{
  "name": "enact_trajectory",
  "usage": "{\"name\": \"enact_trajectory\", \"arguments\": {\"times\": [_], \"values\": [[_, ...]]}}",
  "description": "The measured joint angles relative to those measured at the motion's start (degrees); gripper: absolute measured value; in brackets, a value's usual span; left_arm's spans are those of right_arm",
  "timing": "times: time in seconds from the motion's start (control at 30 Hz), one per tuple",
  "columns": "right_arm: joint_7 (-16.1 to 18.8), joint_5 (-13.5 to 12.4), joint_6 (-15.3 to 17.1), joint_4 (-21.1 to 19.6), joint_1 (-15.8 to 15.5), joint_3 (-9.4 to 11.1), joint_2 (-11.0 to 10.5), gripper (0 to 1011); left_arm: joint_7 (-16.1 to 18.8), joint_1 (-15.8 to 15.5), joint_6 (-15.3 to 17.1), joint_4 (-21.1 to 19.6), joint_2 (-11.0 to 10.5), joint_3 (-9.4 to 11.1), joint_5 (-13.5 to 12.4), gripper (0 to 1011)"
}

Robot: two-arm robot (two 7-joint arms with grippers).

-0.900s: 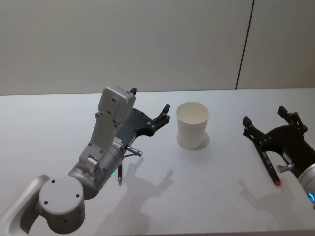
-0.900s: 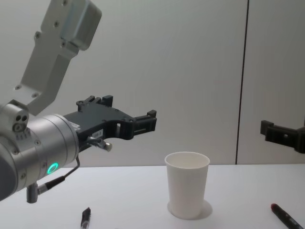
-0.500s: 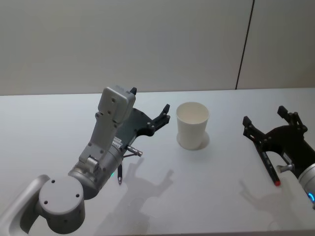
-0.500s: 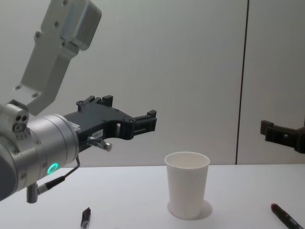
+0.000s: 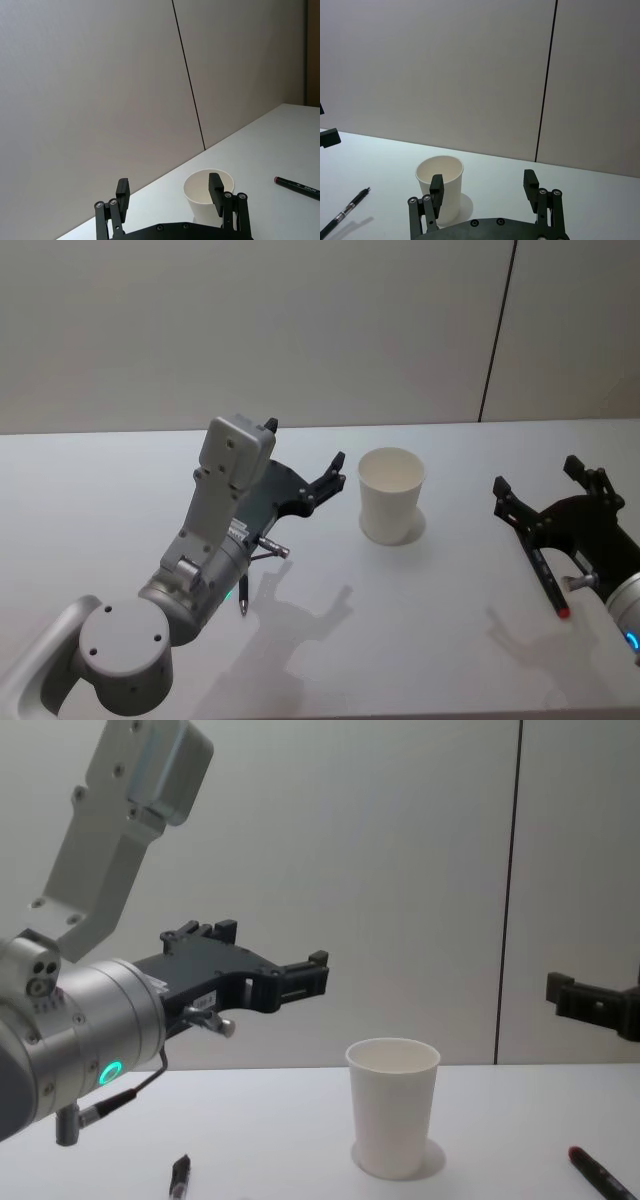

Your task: Place the pen into the pen holder.

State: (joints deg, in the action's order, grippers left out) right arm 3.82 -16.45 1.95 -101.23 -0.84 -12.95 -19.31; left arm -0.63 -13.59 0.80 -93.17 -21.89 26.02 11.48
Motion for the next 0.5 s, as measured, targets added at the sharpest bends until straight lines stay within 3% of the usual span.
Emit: {"name": "enact_trajectory", "arguments": {"times": [0.23,0.5], "values": [[-0.86,1.05,0.67,-0.32,-0.12,-0.25,0.32,1001,0.00,0.00,0.00,0.00,0.00,0.00,0.00,1004],[-2.96,2.69,4.26,-0.87,0.27,-0.54,1.20,1001,0.00,0.00,0.00,0.00,0.00,0.00,0.00,1004]]}}
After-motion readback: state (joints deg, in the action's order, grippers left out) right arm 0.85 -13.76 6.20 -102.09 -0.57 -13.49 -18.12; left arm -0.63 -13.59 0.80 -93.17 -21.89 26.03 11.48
